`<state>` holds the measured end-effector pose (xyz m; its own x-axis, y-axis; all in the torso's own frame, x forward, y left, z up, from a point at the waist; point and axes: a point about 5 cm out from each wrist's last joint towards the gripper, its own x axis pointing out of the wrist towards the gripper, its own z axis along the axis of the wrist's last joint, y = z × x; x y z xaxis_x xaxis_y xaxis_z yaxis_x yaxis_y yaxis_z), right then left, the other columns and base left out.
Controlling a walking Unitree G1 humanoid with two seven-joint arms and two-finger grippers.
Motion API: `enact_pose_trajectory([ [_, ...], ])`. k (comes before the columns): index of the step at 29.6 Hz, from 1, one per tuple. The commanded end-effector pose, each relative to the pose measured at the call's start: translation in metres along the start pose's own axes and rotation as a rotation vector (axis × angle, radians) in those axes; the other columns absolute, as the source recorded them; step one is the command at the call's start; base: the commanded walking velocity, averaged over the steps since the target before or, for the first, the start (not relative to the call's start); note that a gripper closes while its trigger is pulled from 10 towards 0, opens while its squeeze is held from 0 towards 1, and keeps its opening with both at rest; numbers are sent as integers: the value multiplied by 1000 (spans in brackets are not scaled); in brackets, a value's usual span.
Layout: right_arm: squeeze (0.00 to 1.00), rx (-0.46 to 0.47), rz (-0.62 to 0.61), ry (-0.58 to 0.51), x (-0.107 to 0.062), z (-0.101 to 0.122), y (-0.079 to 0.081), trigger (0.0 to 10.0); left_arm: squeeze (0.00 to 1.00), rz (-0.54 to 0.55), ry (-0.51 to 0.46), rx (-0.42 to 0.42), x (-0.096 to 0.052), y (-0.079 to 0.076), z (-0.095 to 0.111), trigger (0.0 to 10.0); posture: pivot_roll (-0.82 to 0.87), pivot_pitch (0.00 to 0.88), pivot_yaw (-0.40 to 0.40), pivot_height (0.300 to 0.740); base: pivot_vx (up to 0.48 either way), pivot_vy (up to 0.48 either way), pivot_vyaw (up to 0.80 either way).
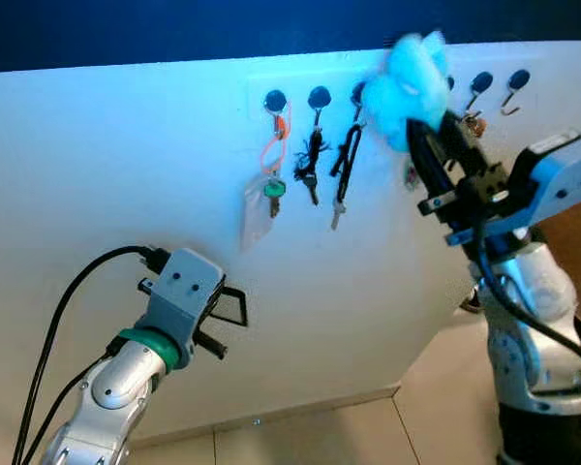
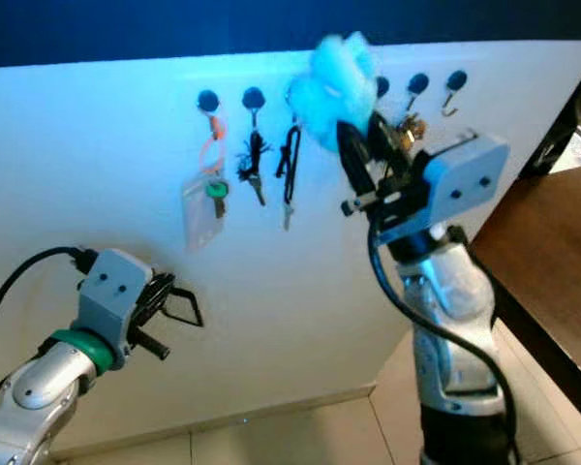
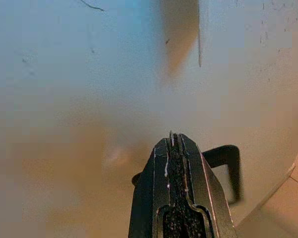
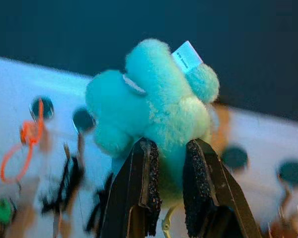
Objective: Hang keys on a hook
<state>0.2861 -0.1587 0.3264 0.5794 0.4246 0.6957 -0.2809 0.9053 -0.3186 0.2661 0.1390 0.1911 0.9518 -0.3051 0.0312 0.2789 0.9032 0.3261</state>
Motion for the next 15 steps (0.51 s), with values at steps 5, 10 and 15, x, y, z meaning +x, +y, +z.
enact_pose_trajectory([
  [5,0,4,23,-70,10,11,0,10000,0,-14,5,11,0,-2,-3,10000,33,52,120,740,0,0,0],
  [10,0,19,30,-70,15,7,0,10000,0,-16,4,12,1,-3,-3,10000,38,52,119,740,0,0,0],
  [15,0,77,77,-16,22,-16,7,10000,0,-12,-3,13,2,-3,-1,10000,52,55,110,740,0,0,0],
])
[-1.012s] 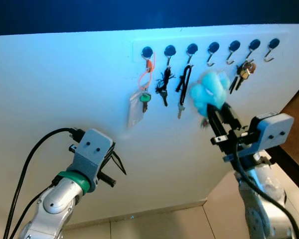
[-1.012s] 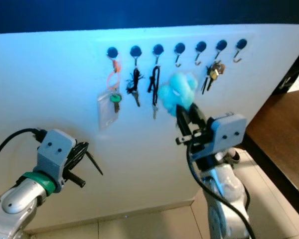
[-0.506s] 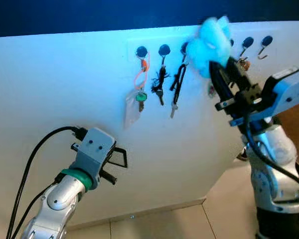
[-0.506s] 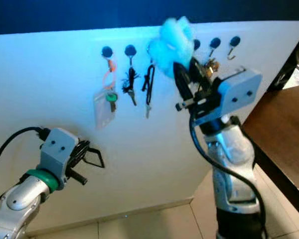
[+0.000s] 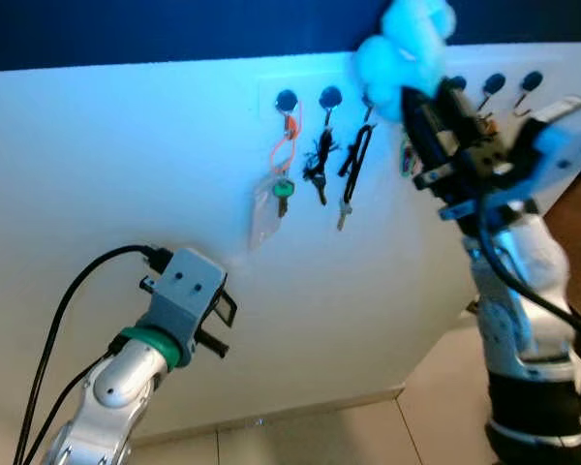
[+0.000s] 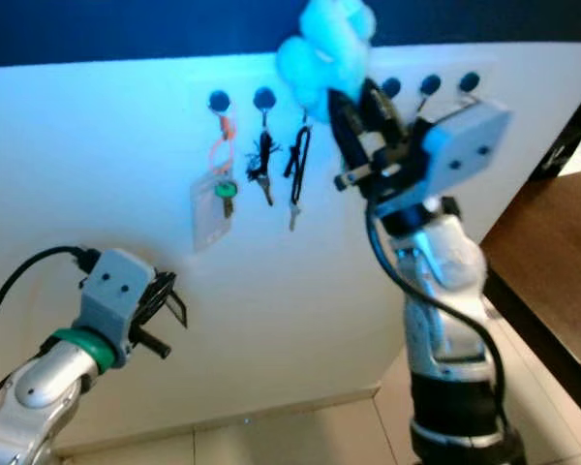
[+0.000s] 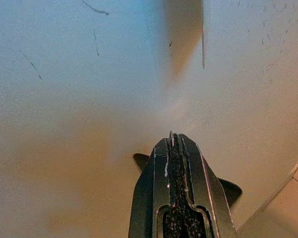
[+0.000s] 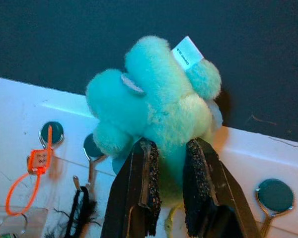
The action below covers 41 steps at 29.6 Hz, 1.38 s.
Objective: Hang keys on a hook
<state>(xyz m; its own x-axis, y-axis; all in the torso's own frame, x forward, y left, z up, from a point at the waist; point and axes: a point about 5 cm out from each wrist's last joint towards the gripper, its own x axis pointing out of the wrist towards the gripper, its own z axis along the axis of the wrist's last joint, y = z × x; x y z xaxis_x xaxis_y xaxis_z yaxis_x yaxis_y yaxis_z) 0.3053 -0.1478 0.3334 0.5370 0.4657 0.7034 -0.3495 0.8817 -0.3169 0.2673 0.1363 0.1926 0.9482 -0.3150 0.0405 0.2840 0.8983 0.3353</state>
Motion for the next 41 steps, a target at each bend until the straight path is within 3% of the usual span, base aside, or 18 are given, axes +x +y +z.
enact_pose_trajectory([
  [1,0,42,49,37,2,-11,7,10000,0,-1,7,1,0,-2,-3,10000,56,57,108,740,0,0,0],
  [12,0,68,141,91,0,-22,16,10000,0,5,7,-3,0,-2,-3,10000,54,61,101,740,0,0,0],
  [16,0,88,201,155,-12,-35,24,10000,0,10,9,-9,0,-3,-3,10000,54,65,99,740,0,0,0],
  [22,0,127,174,196,-24,-46,23,10000,0,11,11,-14,0,-2,-3,10000,54,70,106,740,0,0,0],
  [28,0,164,154,172,-21,-43,23,10000,0,9,14,-14,0,-2,-3,10000,53,71,107,740,0,0,0],
  [35,0,159,190,182,-23,-43,24,10000,0,9,15,-14,0,-2,-4,10000,55,73,100,740,0,0,0],
  [38,0,146,194,244,-36,-53,24,10000,0,11,18,-18,0,-3,-4,10000,52,76,101,740,0,0,0],
  [41,0,146,194,244,-36,-53,24,10000,0,11,18,-18,0,-3,-4,10000,52,76,101,740,0,0,0],
])
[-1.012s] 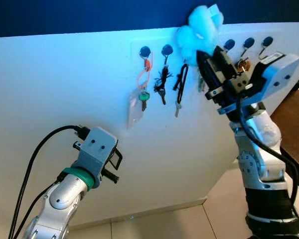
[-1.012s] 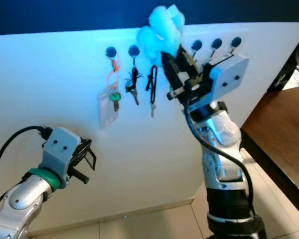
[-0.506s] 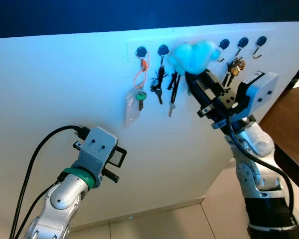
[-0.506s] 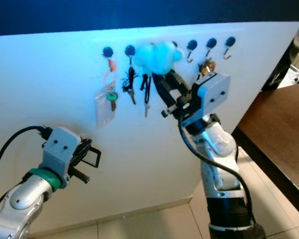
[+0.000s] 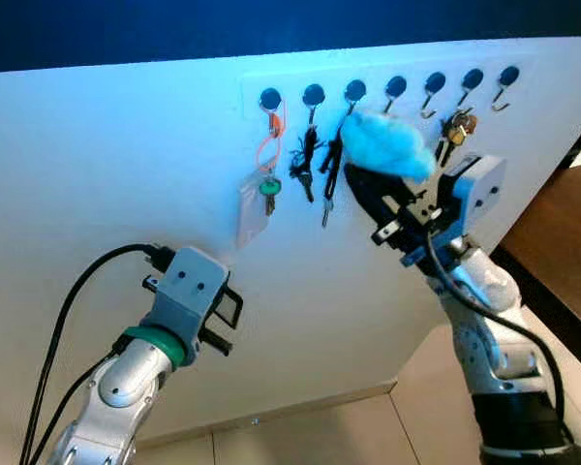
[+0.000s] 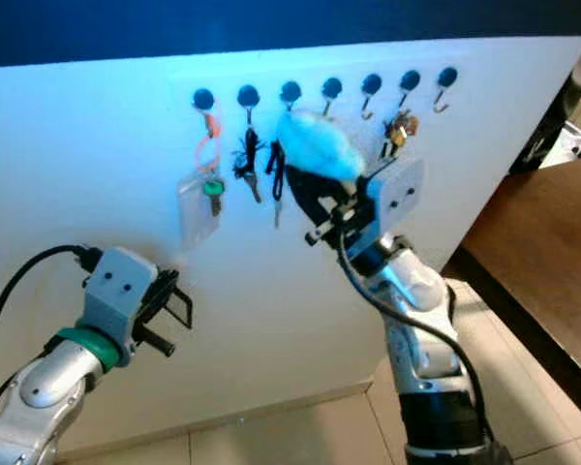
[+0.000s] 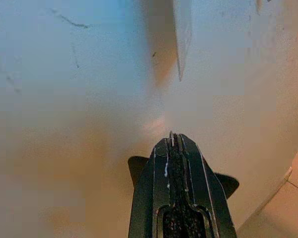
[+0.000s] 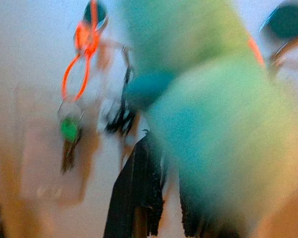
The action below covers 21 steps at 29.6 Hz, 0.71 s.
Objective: Hang keys on a hook
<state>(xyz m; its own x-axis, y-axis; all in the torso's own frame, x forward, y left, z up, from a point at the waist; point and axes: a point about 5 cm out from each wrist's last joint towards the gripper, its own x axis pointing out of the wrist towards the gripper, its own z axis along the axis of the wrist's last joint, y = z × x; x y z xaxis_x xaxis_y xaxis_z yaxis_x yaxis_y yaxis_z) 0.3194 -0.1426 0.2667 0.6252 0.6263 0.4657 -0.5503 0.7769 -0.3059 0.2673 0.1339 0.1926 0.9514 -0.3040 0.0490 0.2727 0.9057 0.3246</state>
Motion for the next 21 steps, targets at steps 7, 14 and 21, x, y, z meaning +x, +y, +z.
enact_pose_trajectory([
  [7,0,68,149,204,-36,-26,13,10000,0,-9,22,-6,-1,-1,-5,10000,51,76,101,740,0,0,0],
  [14,0,218,333,388,-83,-36,24,10000,0,-9,0,1,-1,1,-1,10000,49,85,91,740,0,0,0],
  [21,0,345,123,415,-116,-52,10,10000,0,27,-82,9,0,11,13,10000,42,88,93,740,0,0,0],
])
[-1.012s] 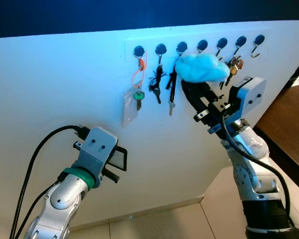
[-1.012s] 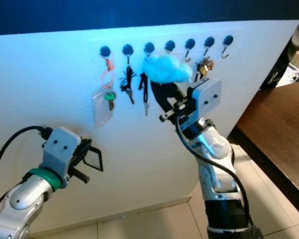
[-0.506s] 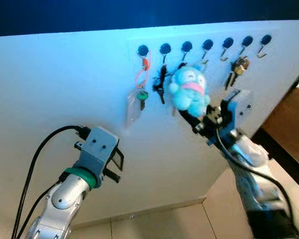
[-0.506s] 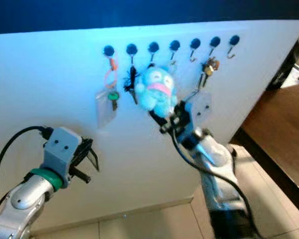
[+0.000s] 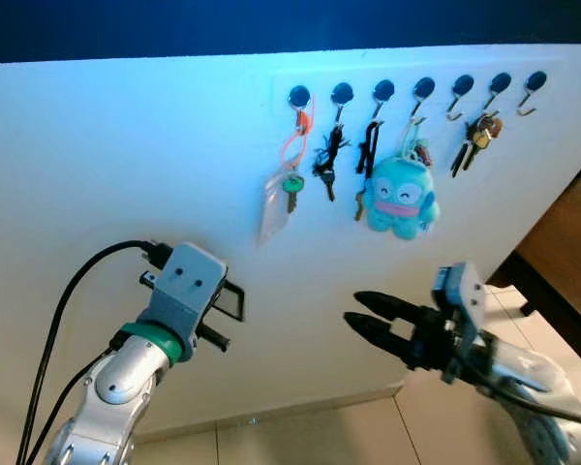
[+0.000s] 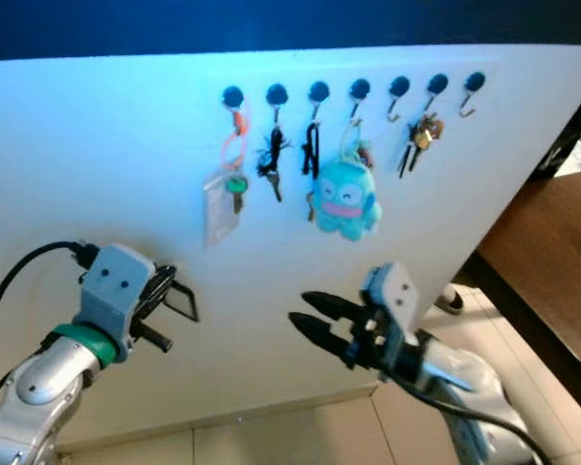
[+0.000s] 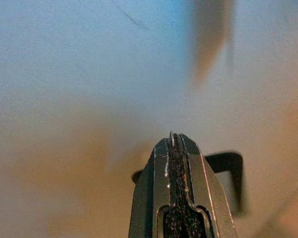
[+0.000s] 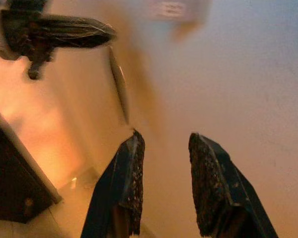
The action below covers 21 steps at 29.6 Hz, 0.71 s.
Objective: Hang keys on a hook
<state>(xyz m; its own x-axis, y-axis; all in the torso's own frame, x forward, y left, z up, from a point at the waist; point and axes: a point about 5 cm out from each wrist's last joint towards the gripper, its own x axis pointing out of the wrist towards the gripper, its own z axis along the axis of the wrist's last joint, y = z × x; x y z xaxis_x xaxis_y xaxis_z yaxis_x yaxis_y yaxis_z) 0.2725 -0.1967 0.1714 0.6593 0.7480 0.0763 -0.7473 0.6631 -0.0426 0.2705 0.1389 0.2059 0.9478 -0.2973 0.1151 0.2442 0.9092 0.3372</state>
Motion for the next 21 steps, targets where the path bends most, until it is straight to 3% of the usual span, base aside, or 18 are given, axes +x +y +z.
enact_pose_trajectory([
  [1,0,74,-93,-39,-2,-7,-3,10000,0,8,-33,4,-1,3,5,10000,38,87,97,740,0,0,0],
  [2,0,60,-185,-98,11,-7,-4,10000,0,19,-37,10,-1,3,4,10000,39,85,95,740,0,0,0],
  [3,0,60,-185,-98,11,-7,-4,10000,0,19,-37,10,-1,3,4,10000,39,85,95,740,0,0,0],
  [5,0,19,-288,-187,40,2,2,10000,0,63,-22,16,0,3,0,10000,46,84,91,740,0,0,0],
  [7,0,1,-289,-208,49,6,7,10000,0,83,-24,17,0,3,0,10000,50,79,86,740,0,0,0],
  [8,0,1,-289,-208,49,6,7,10000,0,83,-24,17,0,3,0,10000,50,79,86,740,0,0,0],
  [11,0,-28,-172,-199,62,11,29,10000,0,118,-27,22,0,3,0,10000,49,75,77,740,0,0,0],
  [21,0,3,-151,-206,70,6,34,10000,0,119,-37,23,0,2,-1,10000,53,64,73,740,-250,0,0],
])
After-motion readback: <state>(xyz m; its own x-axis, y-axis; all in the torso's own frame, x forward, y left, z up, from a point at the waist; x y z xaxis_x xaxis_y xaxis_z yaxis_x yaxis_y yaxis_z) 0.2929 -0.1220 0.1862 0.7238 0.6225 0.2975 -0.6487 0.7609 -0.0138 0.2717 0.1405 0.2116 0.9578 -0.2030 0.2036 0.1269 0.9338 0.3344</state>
